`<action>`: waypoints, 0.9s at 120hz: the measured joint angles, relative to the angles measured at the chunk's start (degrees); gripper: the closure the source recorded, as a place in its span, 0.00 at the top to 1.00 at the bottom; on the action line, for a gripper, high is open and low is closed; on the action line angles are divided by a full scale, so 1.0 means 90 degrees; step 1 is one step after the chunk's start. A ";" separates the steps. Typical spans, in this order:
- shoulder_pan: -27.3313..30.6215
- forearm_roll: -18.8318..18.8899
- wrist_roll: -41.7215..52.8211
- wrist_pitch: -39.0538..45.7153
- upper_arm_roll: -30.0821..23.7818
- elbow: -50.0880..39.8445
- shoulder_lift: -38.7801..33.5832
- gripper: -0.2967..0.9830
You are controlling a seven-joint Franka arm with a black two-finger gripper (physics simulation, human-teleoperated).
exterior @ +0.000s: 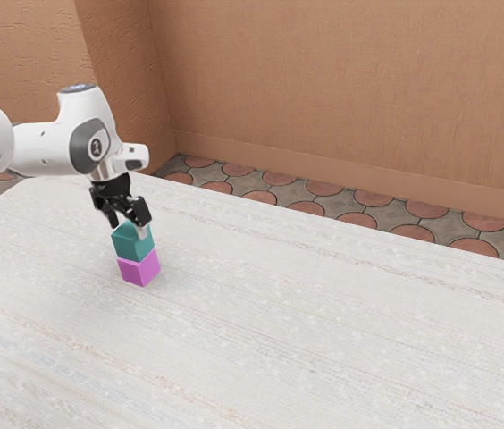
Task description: Pick up the blue block with one arm, and put the blue block on the table with one arm
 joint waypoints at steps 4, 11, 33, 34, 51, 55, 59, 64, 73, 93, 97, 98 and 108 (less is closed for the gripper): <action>0.0008 -0.0005 -0.0013 -0.0001 0.0000 0.0052 0.0049 0.77; 0.0013 -0.0011 -0.0034 -0.0001 0.0000 0.0095 0.0105 0.77; 0.0011 -0.0017 -0.0096 -0.0003 0.0000 0.0116 0.0206 0.77; 0.0010 -0.0017 -0.0099 -0.0003 0.0000 0.0116 0.0211 0.77; 0.0000 -0.0017 -0.0159 -0.0003 0.0000 0.0112 0.0265 0.77; -0.0007 -0.0015 -0.0183 -0.0004 0.0000 0.0112 0.0268 0.77; -0.0010 -0.0005 -0.0207 -0.0004 0.0000 0.0112 0.0270 0.77; -0.0012 0.0012 -0.0236 -0.0004 0.0000 0.0109 0.0275 0.77; -0.0013 0.0032 -0.0287 -0.0004 0.0000 0.0108 0.0297 0.77; -0.0013 0.0042 -0.0389 -0.0004 0.0000 0.0107 0.0352 0.77; -0.0013 0.0041 -0.0407 -0.0004 0.0000 0.0107 0.0359 0.77; -0.0013 0.0040 -0.0411 -0.0004 0.0000 0.0107 0.0361 0.77; -0.0013 0.0034 -0.0450 -0.0004 0.0000 0.0107 0.0397 0.77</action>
